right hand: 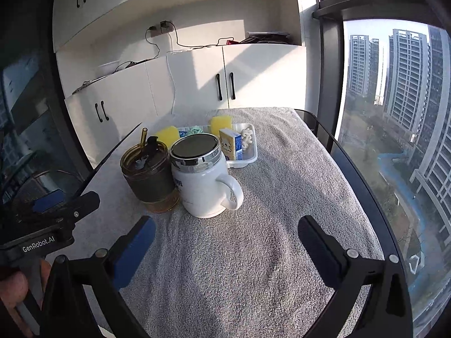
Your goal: Organize soft objects
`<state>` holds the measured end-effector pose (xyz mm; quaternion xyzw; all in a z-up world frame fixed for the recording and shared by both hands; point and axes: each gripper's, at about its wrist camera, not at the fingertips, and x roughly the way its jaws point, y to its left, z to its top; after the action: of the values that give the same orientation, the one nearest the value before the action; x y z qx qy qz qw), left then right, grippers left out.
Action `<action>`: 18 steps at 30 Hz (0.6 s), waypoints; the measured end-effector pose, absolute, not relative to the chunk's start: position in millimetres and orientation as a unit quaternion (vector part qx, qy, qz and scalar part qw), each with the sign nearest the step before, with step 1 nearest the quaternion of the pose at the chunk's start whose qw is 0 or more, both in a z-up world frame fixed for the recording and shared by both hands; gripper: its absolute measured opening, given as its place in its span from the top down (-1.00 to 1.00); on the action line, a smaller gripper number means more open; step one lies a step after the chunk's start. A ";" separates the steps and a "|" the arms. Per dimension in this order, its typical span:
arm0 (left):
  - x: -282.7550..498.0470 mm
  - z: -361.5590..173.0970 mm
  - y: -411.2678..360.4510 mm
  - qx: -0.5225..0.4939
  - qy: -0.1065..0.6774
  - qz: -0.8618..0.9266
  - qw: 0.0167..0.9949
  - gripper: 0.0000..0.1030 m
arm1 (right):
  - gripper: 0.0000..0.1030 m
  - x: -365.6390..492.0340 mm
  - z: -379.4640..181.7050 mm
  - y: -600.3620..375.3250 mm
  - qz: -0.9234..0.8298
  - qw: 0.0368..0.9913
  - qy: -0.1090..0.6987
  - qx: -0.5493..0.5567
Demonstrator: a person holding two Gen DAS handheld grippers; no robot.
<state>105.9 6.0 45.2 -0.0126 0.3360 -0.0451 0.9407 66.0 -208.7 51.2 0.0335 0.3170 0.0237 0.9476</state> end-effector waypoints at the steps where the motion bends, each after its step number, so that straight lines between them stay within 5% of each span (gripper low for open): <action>1: 105.7 44.5 3.5 -0.008 0.337 -0.037 0.941 -1.00 | -1.00 65.5 50.6 -207.4 0.023 0.947 0.318 0.030; 18: 105.9 43.9 -4.1 0.006 0.331 -0.013 0.943 -1.00 | -1.00 74.9 34.2 -210.7 -0.020 0.943 0.331 0.028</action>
<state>105.9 -4.1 43.9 0.0058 0.3313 -0.0135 0.9434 74.9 -210.7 34.2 0.0278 0.3309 -0.0205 0.9430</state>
